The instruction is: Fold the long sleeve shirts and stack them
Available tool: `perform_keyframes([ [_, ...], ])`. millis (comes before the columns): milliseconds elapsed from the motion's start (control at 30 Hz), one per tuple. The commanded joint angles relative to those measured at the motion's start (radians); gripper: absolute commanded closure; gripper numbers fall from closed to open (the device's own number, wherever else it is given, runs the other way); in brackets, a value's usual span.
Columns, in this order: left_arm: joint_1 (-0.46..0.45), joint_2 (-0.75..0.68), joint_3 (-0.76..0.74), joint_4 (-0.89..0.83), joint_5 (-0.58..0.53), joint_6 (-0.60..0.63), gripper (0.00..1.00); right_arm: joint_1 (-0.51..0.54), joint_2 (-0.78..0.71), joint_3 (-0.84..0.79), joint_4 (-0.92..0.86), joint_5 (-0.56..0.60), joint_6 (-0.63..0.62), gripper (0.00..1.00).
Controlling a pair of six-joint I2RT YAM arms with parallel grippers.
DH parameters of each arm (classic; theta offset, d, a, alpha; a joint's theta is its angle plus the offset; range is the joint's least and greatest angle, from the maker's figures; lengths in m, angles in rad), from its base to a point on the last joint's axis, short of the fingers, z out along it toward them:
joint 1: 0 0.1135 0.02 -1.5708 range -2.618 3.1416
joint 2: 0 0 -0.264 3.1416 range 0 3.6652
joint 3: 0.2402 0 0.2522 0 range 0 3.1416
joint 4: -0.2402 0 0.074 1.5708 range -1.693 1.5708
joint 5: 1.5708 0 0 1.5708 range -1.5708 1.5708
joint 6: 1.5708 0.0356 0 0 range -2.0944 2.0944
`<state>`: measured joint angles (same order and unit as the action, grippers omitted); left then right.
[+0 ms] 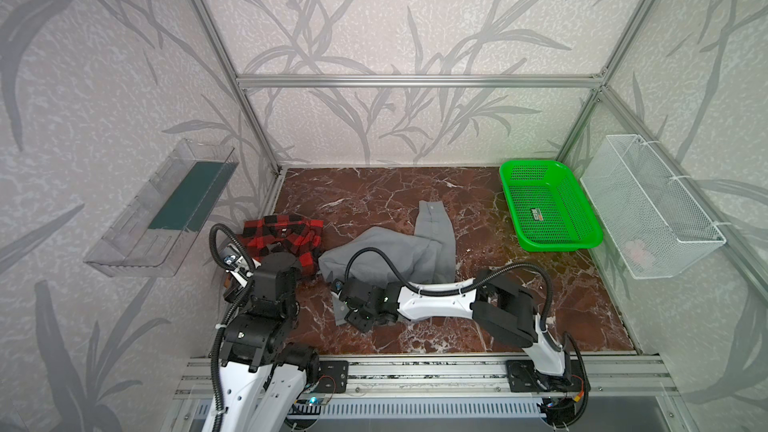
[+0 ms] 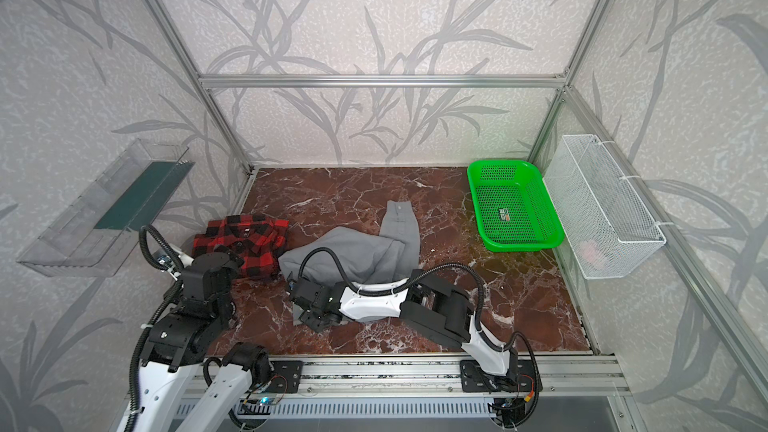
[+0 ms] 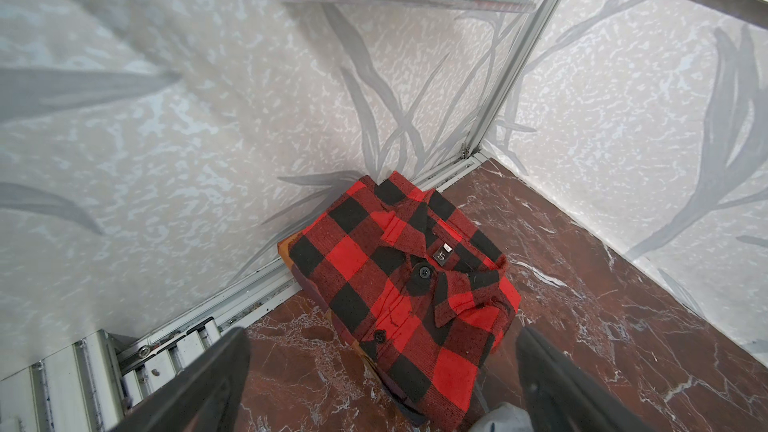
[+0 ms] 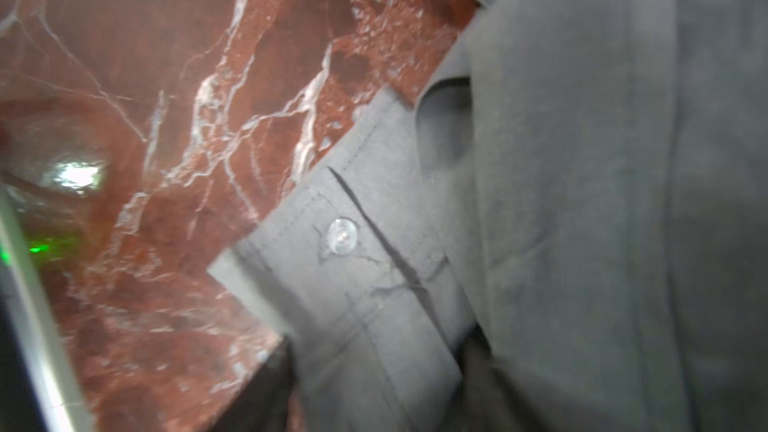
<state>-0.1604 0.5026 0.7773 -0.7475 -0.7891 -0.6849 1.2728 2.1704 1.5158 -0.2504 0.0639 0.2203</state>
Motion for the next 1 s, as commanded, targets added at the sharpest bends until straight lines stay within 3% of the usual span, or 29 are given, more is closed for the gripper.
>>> perform_keyframes([
  [0,0.003,0.003,0.022,-0.025,-0.041,-0.022,0.01,-0.013,-0.015,-0.026,0.045,-0.047,0.027,0.59],
  [200,0.004,0.006,0.02,-0.019,-0.033,-0.008,0.01,-0.054,-0.114,-0.067,0.004,-0.08,0.013,0.98],
  [233,0.004,0.009,0.019,-0.015,-0.029,-0.002,0.01,-0.065,-0.149,-0.083,0.004,-0.088,0.014,1.0],
  [367,0.004,0.025,0.005,0.034,0.028,0.068,0.01,-0.109,-0.365,-0.165,0.011,-0.084,-0.009,1.0],
  [500,0.001,0.06,-0.013,0.118,0.23,0.201,0.03,-0.186,-0.601,-0.221,-0.019,-0.087,-0.02,1.0],
  [667,-0.005,0.117,-0.02,0.2,0.455,0.286,0.03,-0.368,-0.831,-0.219,-0.1,-0.19,-0.004,1.0],
  [800,-0.036,0.211,-0.005,0.245,0.685,0.347,0.03,-0.489,-0.955,-0.165,-0.165,-0.259,0.028,1.0],
  [967,-0.102,0.258,-0.014,0.304,0.813,0.392,0.03,-0.576,-1.02,0.01,-0.288,-0.193,0.009,1.0],
])
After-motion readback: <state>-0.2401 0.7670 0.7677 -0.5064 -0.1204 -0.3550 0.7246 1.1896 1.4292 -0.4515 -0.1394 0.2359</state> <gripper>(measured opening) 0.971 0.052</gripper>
